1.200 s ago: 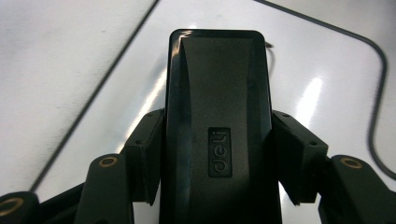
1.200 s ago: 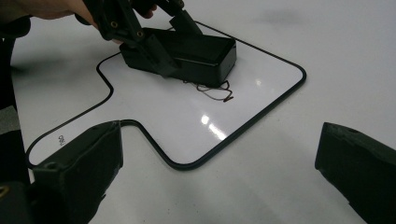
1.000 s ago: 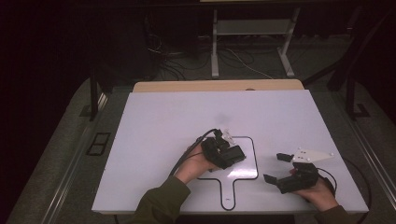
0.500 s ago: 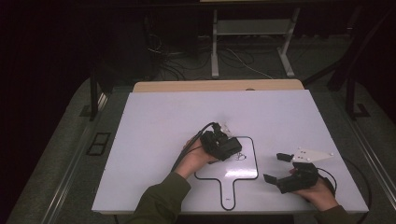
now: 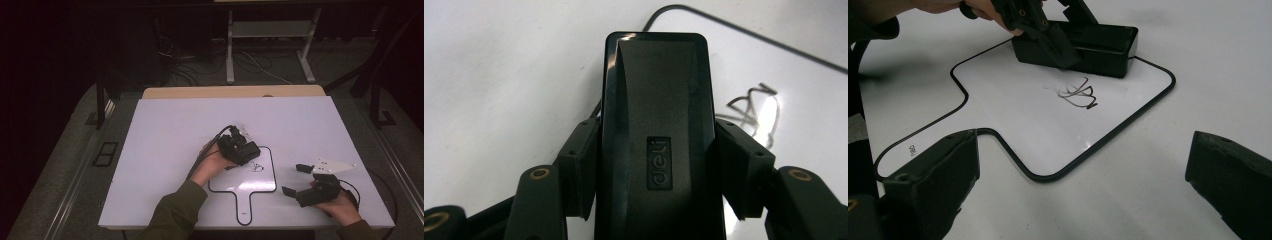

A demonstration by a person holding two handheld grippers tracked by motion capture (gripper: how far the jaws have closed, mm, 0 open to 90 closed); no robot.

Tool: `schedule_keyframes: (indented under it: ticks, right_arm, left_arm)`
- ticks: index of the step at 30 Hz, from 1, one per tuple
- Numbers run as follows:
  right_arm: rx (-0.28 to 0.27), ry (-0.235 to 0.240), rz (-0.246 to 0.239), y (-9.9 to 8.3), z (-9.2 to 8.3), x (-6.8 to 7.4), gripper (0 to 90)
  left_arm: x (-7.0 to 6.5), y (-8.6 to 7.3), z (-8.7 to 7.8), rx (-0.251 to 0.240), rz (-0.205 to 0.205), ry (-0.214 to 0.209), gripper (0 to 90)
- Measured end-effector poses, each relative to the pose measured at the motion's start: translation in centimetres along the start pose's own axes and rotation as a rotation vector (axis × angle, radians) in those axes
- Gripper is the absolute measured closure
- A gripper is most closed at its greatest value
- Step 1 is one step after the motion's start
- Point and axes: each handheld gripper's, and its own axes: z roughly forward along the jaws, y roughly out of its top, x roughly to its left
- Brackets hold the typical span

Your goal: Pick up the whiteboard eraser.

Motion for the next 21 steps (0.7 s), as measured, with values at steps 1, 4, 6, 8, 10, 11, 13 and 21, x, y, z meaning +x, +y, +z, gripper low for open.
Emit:
schedule_keyframes:
  ticks: [1, 4, 6, 8, 10, 11, 13, 21]
  right_arm:
    - [-0.001, -0.001, 0.001, 0.0, 0.0, 0.0, 0.0]
    - [-0.002, -0.001, 0.000, 0.0, 0.0, -0.1, 0.0]
    - [-0.003, -0.001, -0.001, 0.0, 0.0, 0.0, 0.0]
    - [-0.004, -0.002, -0.002, 0.0, -0.1, 0.0, 0.0]
    - [-0.006, -0.002, -0.001, 0.0, -0.1, 0.0, 0.0]
    - [-0.005, -0.002, 0.000, 0.0, -0.1, 0.0, 0.0]
    - [-0.004, -0.003, -0.001, 0.0, -0.1, 0.0, 0.0]
    - [-0.006, -0.004, -0.002, 0.0, -0.1, 0.0, 0.0]
  left_arm:
    - [-0.2, 0.2, 0.1, 0.003, 0.020, -0.004, 39.4]
    - [-1.1, 0.5, 0.2, 0.008, 0.038, -0.022, 39.4]
    - [-1.6, 0.7, 0.2, 0.016, 0.056, -0.029, 39.3]
    - [-2.1, 0.8, 0.3, 0.018, 0.064, -0.041, 39.3]
    - [-2.8, 0.8, 0.3, 0.010, 0.065, -0.054, 39.3]
    - [-3.1, 0.8, 0.4, 0.006, 0.074, -0.063, 39.3]
    - [-3.8, 0.8, 0.4, 0.005, 0.086, -0.080, 39.3]
    - [-3.0, 1.4, 0.6, 0.017, 0.091, -0.051, 39.3]
